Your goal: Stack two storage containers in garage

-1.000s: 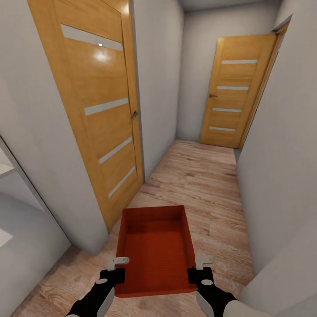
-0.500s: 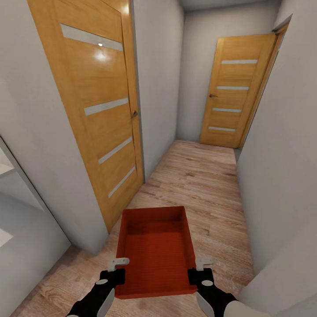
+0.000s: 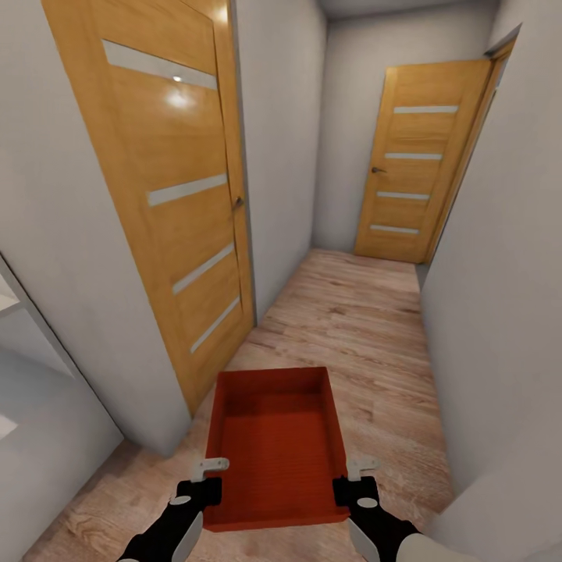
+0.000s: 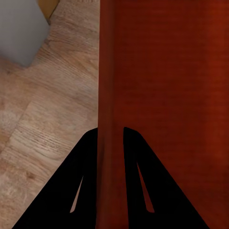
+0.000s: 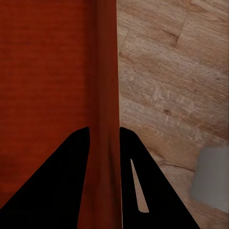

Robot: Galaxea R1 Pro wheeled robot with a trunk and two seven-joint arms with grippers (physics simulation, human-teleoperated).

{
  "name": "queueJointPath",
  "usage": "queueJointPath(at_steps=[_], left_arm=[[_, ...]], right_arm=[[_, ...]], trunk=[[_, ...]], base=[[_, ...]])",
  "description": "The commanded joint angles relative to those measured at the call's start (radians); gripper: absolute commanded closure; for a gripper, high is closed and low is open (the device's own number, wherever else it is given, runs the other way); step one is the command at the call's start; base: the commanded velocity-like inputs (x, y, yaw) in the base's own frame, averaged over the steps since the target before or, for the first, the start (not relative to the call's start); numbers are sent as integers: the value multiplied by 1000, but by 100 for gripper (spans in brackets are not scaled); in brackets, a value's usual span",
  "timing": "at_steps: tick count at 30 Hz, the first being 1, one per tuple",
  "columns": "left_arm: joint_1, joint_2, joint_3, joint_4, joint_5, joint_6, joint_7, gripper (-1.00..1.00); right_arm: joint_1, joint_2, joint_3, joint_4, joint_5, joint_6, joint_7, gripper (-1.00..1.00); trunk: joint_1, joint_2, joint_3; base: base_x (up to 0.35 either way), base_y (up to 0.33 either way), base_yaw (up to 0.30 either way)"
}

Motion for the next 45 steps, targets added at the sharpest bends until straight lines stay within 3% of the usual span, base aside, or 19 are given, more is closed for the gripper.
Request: queueJointPath(at_steps=[1,22,38,45], left_arm=[[0,1,-10,-4,-2,6,10,100],[0,1,-10,-2,-2,6,10,100],[0,1,-10,-2,-1,6,10,100],[0,1,-10,-2,-1,6,10,100]], right_arm=[[-1,-10,1,15,-22,-7,-10,100],[-1,-7,1,15,-24,-7,-11,100],[-1,-4,1,15,-24,-7,-13,100],[-1,-4,-1,15,-24,-7,-16,100]], trunk=[[1,-1,-1],[1,-1,-1],[1,-1,-1],[1,-1,-1]], base=[[311,0,0],[321,0,-3],[322,0,-219],[322,0,-39]])
